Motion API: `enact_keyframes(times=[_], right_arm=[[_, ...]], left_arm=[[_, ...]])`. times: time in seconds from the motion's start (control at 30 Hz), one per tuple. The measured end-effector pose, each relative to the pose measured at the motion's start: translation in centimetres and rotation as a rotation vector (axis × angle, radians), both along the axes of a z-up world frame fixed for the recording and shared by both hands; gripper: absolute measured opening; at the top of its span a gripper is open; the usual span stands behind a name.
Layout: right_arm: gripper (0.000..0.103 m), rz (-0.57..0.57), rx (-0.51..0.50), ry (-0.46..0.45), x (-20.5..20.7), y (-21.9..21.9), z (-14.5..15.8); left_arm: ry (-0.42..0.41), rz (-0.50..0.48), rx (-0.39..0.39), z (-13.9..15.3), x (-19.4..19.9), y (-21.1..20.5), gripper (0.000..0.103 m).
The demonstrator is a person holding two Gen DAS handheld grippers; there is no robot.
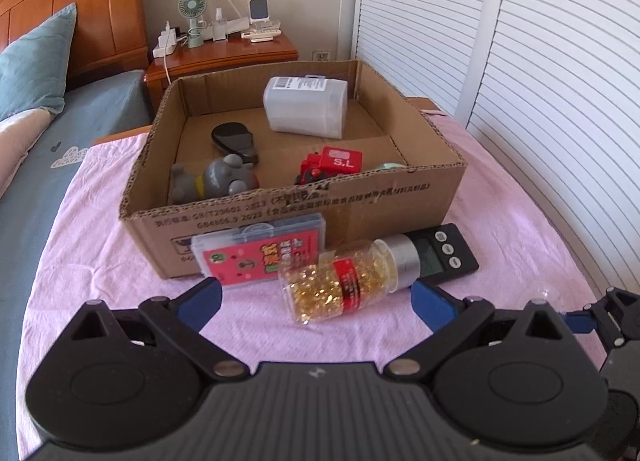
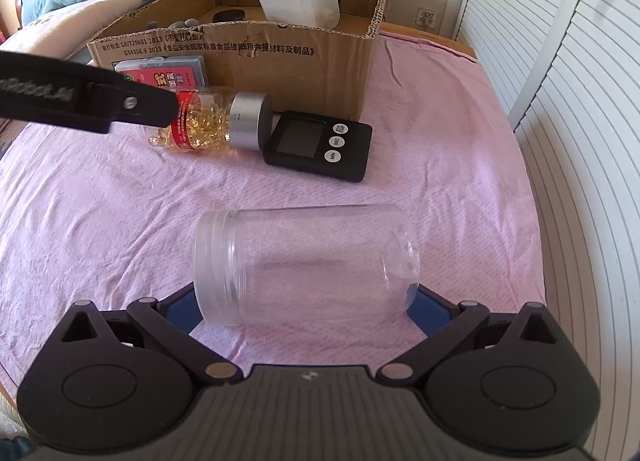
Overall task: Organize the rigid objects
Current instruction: 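Grasp the gold capsule bottle with the left gripper while the right gripper holds the clear jar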
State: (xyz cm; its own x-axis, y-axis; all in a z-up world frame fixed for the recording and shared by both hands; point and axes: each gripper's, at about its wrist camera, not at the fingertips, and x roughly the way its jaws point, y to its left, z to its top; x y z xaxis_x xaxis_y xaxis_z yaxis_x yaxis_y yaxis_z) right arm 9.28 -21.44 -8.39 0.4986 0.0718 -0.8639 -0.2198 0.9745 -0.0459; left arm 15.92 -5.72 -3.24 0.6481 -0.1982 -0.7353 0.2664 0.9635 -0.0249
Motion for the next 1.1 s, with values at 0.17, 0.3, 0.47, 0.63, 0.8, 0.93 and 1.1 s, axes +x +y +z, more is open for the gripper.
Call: enact_keyframes(times=[0.17,0.3,0.47,0.63,0.8,0.93,1.1], right_arm=[[0.103,0.028,0.001,0.002,0.1,-0.1,-0.3],[0.103,0.043,0.003,-0.001,0.0,-0.1,-0.3],[0.103,0.043,0.005,-0.003,-0.1,-0.2,-0.3],[0.103,0.034,0.005,0.000,-0.1,-0.2,-0.3],[0.103,-0.004,0.002,0.004,-0.2,-0.1,-0.3],[0.103,-0.036,0.003,-0.006,-0.7,0.0,-0.4],[0.103,-0.075,0.005,-0.033,-1.4,0.1,-0.5]], left_arm=[[-0.064,-0.012,0.043,-0.5,1.2,-3.0,0.100],[-0.068,0.014,0.058,-1.3,2.1,-4.2,0.100],[-0.090,0.035,0.116,-2.0,1.7,-4.5,0.102],[-0.079,0.033,0.135,-2.4,0.6,-3.2,0.102],[-0.063,0.043,0.122,-2.8,-0.5,-1.2,0.102],[-0.040,0.048,0.097,-3.4,-0.2,-0.2,0.102],[-0.027,0.061,0.087,-4.2,0.3,-0.3,0.102]])
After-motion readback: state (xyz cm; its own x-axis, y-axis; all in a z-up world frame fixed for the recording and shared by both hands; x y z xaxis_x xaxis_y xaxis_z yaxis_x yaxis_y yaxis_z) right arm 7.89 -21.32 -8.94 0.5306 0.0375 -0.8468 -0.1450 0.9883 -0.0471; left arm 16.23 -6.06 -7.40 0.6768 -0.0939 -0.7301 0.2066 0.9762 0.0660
